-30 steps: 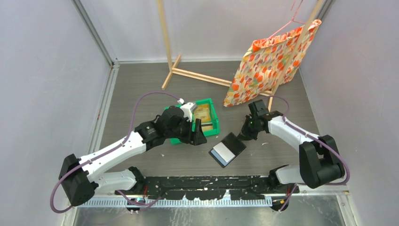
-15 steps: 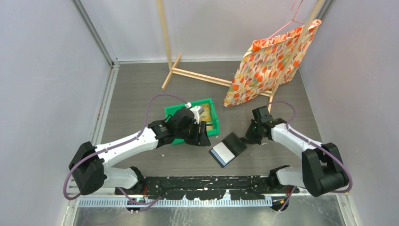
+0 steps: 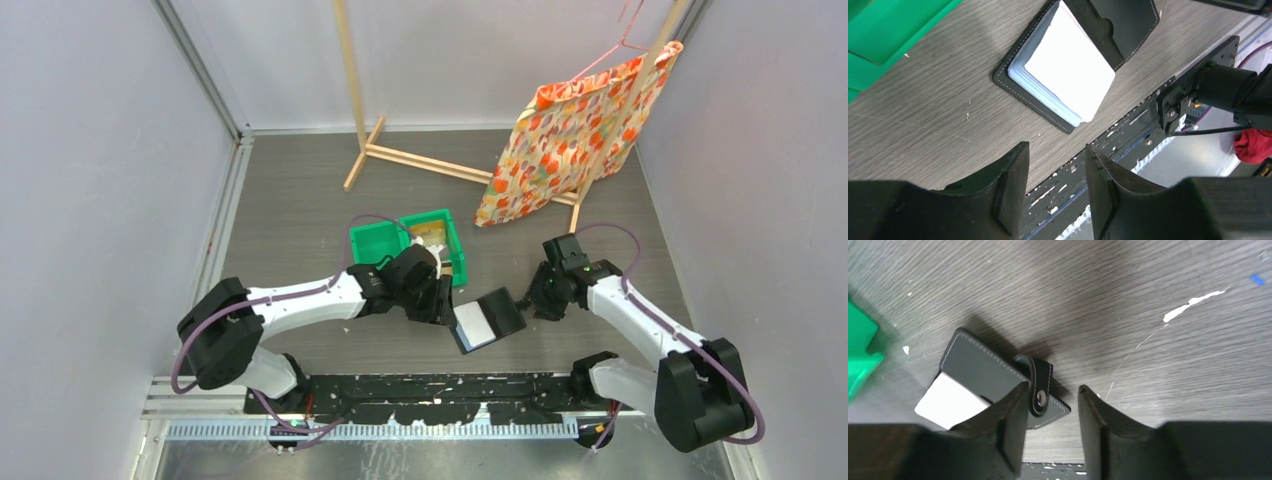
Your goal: Take the credit cards out of the card holder
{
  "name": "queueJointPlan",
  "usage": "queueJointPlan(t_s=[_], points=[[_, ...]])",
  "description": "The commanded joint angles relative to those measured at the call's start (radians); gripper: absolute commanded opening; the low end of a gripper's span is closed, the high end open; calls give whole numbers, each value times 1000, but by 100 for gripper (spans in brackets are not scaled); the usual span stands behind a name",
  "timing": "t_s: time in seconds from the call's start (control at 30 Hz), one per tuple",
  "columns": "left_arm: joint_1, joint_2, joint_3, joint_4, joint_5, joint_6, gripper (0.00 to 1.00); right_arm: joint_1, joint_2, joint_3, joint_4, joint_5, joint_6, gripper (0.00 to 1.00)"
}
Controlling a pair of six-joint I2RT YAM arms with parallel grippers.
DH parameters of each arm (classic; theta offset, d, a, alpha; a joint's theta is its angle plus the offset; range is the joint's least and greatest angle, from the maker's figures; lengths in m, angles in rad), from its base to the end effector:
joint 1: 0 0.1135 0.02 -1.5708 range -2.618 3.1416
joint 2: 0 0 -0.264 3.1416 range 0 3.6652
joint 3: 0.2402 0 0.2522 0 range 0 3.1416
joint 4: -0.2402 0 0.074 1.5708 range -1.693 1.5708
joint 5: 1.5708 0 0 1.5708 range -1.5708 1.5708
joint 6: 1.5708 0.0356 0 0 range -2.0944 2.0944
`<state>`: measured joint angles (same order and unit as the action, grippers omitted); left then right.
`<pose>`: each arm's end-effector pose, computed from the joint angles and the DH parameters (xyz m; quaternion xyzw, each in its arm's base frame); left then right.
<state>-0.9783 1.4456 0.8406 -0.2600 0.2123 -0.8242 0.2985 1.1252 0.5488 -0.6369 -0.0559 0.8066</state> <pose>0.1575 -0.2474 0.2027 0.1083 0.9275 -0.3312 0.1353 0.1740 0.0556 0.1659 0.2424 0.9534 0.1167 0.1368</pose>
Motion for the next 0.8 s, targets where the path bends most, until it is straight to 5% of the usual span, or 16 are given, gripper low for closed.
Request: queueJointPlan(t_s=[0.0,0.33,0.77], points=[[-3,-1,-7,45,-92,-54,45,2,-70,125,-95,26,-96,51],[73,68,5,93,-292,8,35,3,-155,181,-95,-50,-110,53],[247,165,112,118,-248,108,36,36,-170,127,-32,-136,-128,54]])
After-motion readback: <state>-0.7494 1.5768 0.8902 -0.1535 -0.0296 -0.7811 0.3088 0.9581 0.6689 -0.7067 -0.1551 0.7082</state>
